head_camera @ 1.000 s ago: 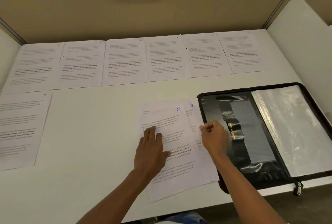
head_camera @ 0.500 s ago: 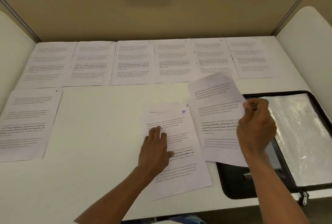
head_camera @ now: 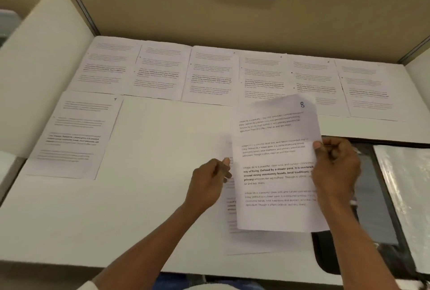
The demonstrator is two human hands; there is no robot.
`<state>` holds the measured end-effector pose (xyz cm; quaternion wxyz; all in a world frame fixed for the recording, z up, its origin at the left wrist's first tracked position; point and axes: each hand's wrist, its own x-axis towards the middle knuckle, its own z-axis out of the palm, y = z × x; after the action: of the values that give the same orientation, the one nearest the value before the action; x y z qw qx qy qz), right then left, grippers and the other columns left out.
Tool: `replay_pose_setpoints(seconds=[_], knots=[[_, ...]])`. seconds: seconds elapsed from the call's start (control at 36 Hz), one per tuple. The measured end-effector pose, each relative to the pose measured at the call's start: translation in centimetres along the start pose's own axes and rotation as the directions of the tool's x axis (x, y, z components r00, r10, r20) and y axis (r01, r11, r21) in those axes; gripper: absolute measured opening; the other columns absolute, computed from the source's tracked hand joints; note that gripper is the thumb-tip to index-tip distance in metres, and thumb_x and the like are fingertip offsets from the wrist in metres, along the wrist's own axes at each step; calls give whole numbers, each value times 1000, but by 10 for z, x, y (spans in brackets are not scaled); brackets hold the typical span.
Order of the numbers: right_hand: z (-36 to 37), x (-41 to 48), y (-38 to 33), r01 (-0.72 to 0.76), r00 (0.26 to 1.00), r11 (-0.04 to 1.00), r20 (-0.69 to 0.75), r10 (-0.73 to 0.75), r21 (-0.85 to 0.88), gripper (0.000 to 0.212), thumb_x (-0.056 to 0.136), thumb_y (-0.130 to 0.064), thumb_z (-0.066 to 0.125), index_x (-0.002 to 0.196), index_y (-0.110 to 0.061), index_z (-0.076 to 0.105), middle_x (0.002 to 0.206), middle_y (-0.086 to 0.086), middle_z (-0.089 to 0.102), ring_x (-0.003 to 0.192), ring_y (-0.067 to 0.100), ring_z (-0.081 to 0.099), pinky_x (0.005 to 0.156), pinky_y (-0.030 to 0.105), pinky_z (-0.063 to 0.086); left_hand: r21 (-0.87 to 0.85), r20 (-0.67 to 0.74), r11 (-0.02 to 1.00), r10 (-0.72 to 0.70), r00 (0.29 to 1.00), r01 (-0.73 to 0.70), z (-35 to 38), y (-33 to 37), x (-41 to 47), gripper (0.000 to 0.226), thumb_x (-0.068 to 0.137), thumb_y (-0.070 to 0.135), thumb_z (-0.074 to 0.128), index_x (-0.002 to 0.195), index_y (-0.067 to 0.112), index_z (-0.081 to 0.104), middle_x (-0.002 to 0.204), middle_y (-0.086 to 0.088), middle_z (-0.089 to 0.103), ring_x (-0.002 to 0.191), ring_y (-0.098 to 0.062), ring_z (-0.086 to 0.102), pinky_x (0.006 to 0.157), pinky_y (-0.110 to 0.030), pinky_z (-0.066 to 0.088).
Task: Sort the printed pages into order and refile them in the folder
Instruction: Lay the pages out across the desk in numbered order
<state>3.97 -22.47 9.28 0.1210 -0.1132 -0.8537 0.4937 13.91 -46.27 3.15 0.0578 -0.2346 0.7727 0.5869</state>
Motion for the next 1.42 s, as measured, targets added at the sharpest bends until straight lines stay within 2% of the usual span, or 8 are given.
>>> replay_pose_setpoints(seconds=[0.17,0.28,0.39,0.58,0.86,1.14,1.25,1.42], knots=[[70,-39,-17,-69,991,996,120,62,57,9,101,-20,69,106,-14,66,94,-6,70,77,-2,66,65,14,50,-147,8,978,-145,989,145,-71,-11,0,36,96,47,74,90,12,71,86,1,79,80,-22,74,75,-37,63],[119,-61,-33,-95,979,994,184,84,54,6,100,-23,71,103,-20,67,89,-7,72,77,5,68,73,31,55,-195,-73,965,-193,979,176,-121,-28,3,26,92,30,82,86,8,69,82,1,79,74,-15,71,69,-33,60],[169,-79,-51,-110,964,993,250,94,51,9,97,-23,75,102,-21,68,78,-7,70,65,-1,61,75,31,52,-53,-243,981,-195,950,188,-169,-45,17,26,88,36,86,80,16,70,75,4,75,73,-19,73,71,-36,60],[246,-102,-70,-141,936,990,328,132,4,18,90,-26,83,102,-24,69,78,-11,73,79,5,68,80,31,52,201,-439,948,-140,887,249,-240,-64,54,27,83,40,88,77,25,67,72,9,70,72,-14,69,72,-34,59],[316,-121,-71,-191,931,973,290,220,-125,22,86,-31,86,96,-23,69,80,-10,73,81,15,70,77,36,52,401,-448,852,-136,883,335,-286,-80,98,26,84,42,86,84,26,65,78,10,68,78,-18,68,75,-34,56],[335,-130,-69,-95,950,975,275,149,-200,24,87,-26,85,101,-18,67,77,-10,69,80,20,67,79,35,49,567,-414,766,-53,909,303,-293,-91,105,29,91,40,81,99,21,60,92,3,70,84,-20,67,73,-33,50],[339,-132,-66,-34,949,966,295,112,-257,38,88,-33,83,116,-16,63,89,-3,70,85,21,67,75,31,44,638,-404,720,11,915,273,-293,-89,104,32,94,37,79,111,18,59,104,2,69,92,-22,70,75,-35,51],[335,-146,-53,279,915,882,383,-124,-380,61,90,-36,80,144,-23,55,138,5,54,128,24,48,89,42,52,701,-353,691,119,928,178,-288,-91,102,32,94,26,77,119,15,59,120,-3,57,94,-19,65,67,-32,51]])
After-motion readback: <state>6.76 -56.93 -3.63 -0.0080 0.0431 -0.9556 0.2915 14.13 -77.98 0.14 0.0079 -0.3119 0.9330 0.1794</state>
